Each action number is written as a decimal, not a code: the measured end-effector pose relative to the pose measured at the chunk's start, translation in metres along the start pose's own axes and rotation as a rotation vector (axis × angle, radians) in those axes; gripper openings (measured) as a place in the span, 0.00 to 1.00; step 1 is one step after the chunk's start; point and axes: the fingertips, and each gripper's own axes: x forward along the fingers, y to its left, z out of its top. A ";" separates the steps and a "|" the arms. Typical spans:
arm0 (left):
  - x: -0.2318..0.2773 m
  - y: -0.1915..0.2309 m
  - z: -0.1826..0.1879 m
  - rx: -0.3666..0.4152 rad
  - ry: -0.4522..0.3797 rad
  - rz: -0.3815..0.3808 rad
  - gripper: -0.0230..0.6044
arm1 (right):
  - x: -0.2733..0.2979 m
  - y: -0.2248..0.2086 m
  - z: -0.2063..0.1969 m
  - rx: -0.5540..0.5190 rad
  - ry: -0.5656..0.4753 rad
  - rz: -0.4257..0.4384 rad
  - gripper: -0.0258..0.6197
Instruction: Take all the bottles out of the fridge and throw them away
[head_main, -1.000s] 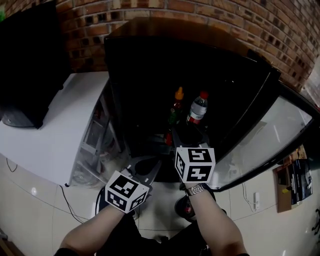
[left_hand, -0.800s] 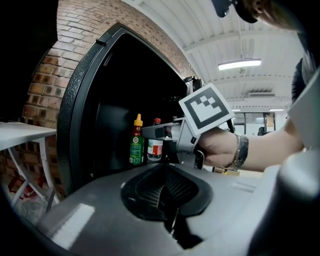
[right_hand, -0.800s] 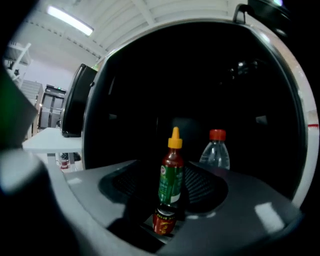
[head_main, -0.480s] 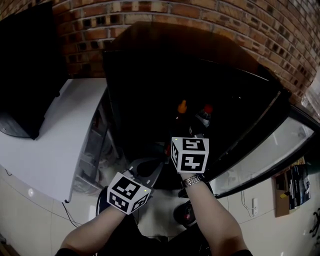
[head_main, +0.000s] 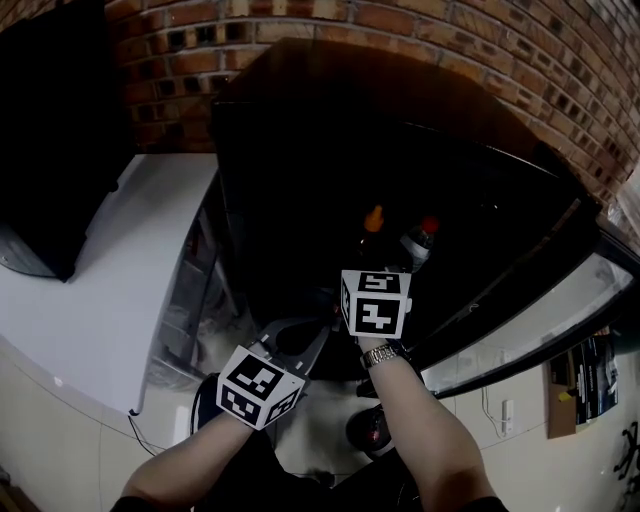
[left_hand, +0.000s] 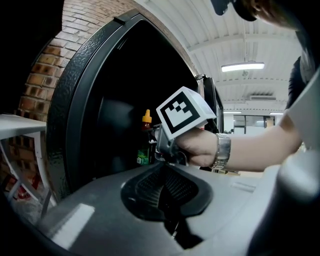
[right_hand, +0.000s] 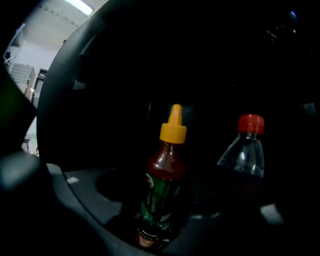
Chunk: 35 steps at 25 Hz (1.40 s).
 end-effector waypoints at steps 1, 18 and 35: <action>0.000 0.000 -0.001 -0.002 0.001 0.000 0.04 | 0.001 -0.001 0.000 -0.001 0.002 -0.004 0.51; -0.010 -0.010 0.004 0.009 -0.009 0.007 0.04 | -0.034 0.013 0.011 0.023 -0.057 0.052 0.44; -0.040 -0.078 -0.010 0.037 0.015 -0.011 0.04 | -0.137 0.024 -0.007 0.034 -0.091 0.084 0.43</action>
